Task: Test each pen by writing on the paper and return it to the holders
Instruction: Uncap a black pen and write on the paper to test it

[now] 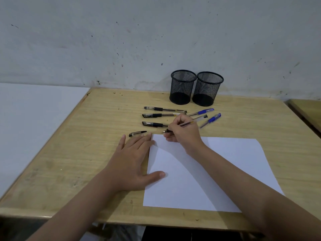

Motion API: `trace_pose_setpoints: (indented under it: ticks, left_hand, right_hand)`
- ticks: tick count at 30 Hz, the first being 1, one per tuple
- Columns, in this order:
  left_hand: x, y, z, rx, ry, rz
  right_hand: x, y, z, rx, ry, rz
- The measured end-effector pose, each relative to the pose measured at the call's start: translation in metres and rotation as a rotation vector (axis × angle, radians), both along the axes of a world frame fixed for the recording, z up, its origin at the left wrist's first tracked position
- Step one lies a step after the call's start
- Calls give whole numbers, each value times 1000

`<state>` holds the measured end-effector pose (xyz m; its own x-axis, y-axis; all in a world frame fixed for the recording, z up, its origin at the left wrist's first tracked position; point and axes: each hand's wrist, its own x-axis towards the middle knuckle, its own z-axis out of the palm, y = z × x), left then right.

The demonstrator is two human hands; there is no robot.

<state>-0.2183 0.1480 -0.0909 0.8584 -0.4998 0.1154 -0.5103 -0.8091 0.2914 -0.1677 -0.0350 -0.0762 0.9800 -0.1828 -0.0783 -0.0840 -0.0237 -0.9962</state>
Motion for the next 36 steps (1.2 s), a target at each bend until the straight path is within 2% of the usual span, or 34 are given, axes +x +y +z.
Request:
trace_pose_setpoints:
  ticks: [7,18,21,36]
  left_hand:
    - [-1,0,1,3,-21,-5]
    - [0,5,1,44,70,-33]
    - [3,10,3,108,75,-70]
    - [8,6,-2,96,21,-70]
  right_hand:
    - [4,15,-2,-37,-62,-97]
    - [5,15,-13,-98,-183,-24]
    - [7,16,-15,-102,-189,-26]
    - [13,14,-21,-121,-182,-30]
